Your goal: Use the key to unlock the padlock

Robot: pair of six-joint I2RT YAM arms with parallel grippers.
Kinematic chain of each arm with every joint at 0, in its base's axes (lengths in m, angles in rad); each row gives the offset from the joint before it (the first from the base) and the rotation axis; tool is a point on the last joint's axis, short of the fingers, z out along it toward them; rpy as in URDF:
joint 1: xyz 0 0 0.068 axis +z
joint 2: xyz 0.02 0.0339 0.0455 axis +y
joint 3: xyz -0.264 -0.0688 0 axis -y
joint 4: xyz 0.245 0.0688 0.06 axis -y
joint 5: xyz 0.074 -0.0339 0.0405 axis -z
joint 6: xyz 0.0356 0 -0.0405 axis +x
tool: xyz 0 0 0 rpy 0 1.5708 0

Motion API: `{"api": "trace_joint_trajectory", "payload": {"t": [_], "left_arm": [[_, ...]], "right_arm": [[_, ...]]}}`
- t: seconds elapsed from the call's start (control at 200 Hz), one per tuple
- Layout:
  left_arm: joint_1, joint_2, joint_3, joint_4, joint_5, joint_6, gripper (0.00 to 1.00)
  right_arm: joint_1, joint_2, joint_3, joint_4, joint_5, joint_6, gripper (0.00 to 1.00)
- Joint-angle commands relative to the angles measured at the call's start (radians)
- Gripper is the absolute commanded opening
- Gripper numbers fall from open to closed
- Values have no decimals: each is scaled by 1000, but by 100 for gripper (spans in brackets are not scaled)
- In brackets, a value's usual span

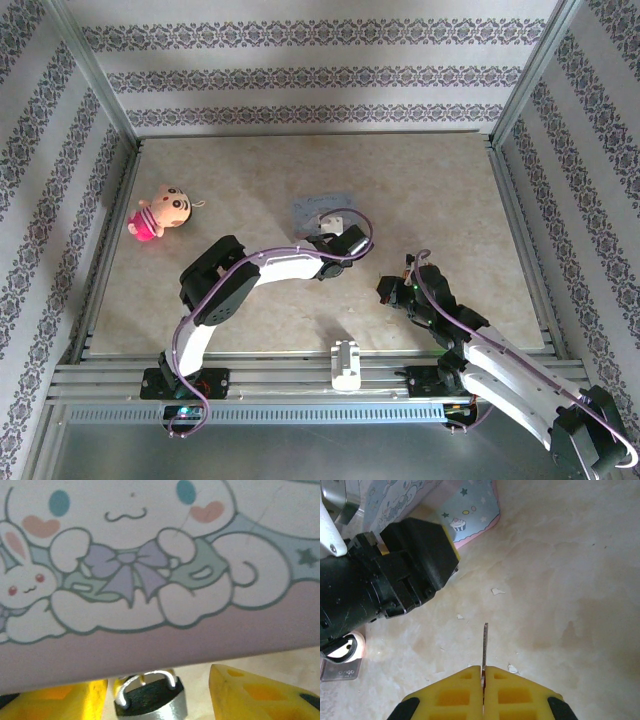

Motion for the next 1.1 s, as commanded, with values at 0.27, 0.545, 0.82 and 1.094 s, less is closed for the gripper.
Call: {"api": "trace_joint_trajectory", "payload": {"t": [0.27, 0.545, 0.82, 1.094], "left_arm": [[18, 37, 24, 7, -119, 7, 50], [26, 59, 30, 51, -78, 13, 56], [41, 69, 27, 75, -75, 10, 48], [46, 74, 27, 120, -50, 44, 24]], "right_arm": [[-19, -19, 15, 7, 8, -22, 0], [-22, -19, 13, 7, 5, -22, 0], [-22, -26, 2, 16, 11, -13, 0], [-22, -31, -11, 19, 9, -5, 0]]}}
